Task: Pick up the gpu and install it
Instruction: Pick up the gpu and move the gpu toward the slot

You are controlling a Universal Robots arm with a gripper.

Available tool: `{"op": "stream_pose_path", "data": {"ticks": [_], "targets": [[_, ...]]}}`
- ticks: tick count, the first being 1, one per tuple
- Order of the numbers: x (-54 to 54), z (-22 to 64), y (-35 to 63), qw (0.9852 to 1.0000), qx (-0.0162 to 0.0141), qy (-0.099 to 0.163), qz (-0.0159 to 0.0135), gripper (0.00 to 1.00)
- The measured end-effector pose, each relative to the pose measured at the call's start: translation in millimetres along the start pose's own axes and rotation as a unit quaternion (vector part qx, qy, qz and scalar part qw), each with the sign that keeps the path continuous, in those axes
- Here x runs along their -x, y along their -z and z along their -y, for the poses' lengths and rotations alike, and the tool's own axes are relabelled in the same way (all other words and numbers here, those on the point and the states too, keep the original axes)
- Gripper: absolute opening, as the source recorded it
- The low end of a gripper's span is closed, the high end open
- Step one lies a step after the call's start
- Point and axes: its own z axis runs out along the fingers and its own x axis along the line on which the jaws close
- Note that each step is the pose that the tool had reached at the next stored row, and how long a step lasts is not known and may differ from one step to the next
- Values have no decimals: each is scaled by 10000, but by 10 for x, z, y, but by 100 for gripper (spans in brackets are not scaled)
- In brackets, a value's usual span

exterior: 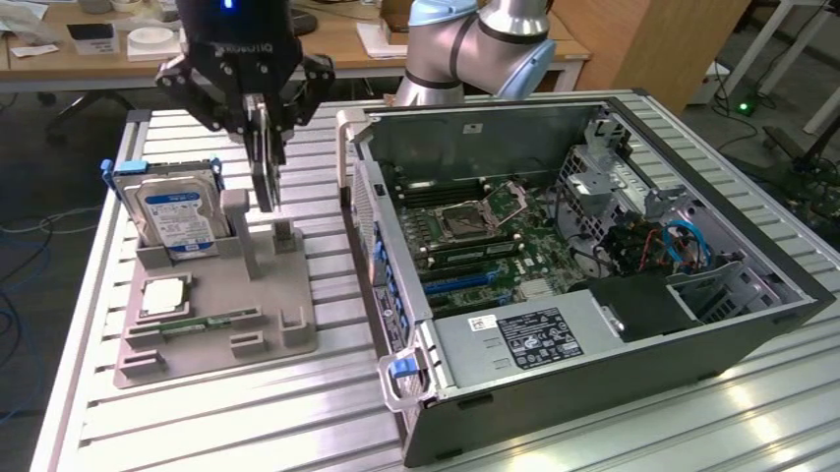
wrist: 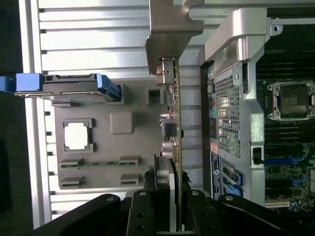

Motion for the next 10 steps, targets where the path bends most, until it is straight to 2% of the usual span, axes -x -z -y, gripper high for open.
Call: {"op": "stream_pose_path", "data": {"ticks": [1, 2, 7, 10], "targets": [[1, -2, 49, 10000, 1, 0, 0, 28], [5, -10, 227, 10000, 3, 0, 0, 28], [9, -21, 452, 10000, 8, 0, -1, 28], [10, -22, 478, 10000, 18, 0, 0, 28]]}}
